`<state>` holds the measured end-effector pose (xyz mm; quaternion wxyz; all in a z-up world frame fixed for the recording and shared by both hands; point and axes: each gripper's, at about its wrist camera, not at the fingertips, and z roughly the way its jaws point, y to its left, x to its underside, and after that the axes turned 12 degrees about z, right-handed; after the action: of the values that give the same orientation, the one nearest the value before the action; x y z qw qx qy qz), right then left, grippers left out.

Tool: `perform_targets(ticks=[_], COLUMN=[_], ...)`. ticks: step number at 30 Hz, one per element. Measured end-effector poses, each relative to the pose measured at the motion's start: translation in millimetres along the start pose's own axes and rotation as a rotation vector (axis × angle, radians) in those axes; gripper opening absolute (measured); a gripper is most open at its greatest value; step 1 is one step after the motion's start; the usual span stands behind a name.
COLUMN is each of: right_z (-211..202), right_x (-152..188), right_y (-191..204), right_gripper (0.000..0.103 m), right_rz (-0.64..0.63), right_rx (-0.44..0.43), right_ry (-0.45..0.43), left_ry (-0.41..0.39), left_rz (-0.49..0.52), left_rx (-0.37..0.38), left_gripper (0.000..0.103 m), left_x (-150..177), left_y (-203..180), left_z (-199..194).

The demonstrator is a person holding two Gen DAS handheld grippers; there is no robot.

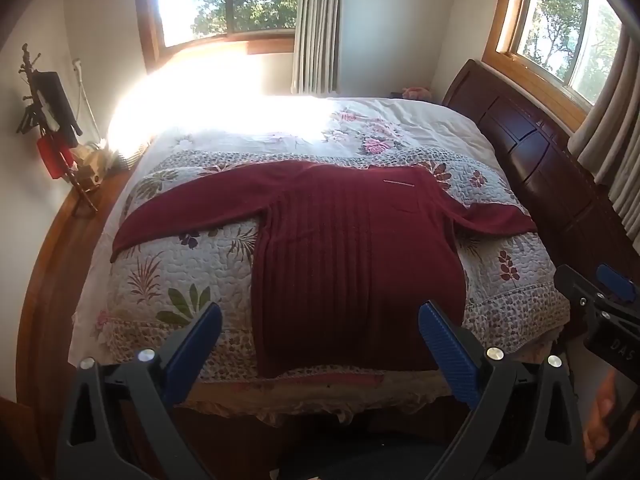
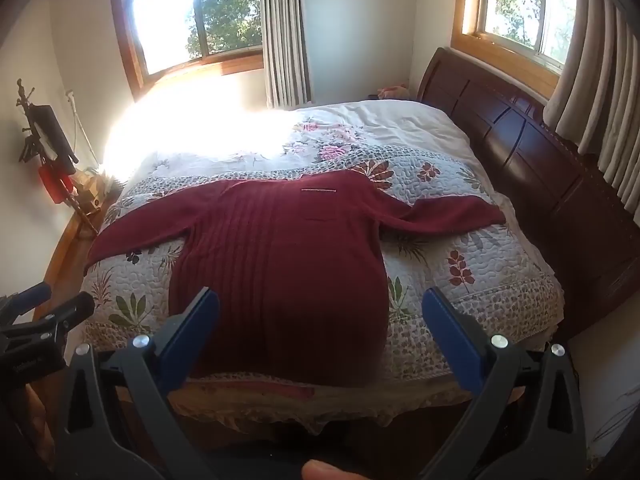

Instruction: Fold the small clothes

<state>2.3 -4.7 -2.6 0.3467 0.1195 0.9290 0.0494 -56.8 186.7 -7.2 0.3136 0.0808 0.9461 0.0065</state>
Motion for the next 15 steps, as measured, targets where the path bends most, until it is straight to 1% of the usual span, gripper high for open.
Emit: perform_targets(ticks=[15], right_z=[4.5], right_x=[3.5], right_y=[-1.1], right_gripper=[0.100], right_rz=[0.003], right_rx=[0.004], right_ry=[0.002], left_ry=[-0.003], left_rz=[-0.012], left_rx=[-0.009], left_gripper=[0.099], left_x=[-2.3], left_y=[9.4], left_z=[0.8])
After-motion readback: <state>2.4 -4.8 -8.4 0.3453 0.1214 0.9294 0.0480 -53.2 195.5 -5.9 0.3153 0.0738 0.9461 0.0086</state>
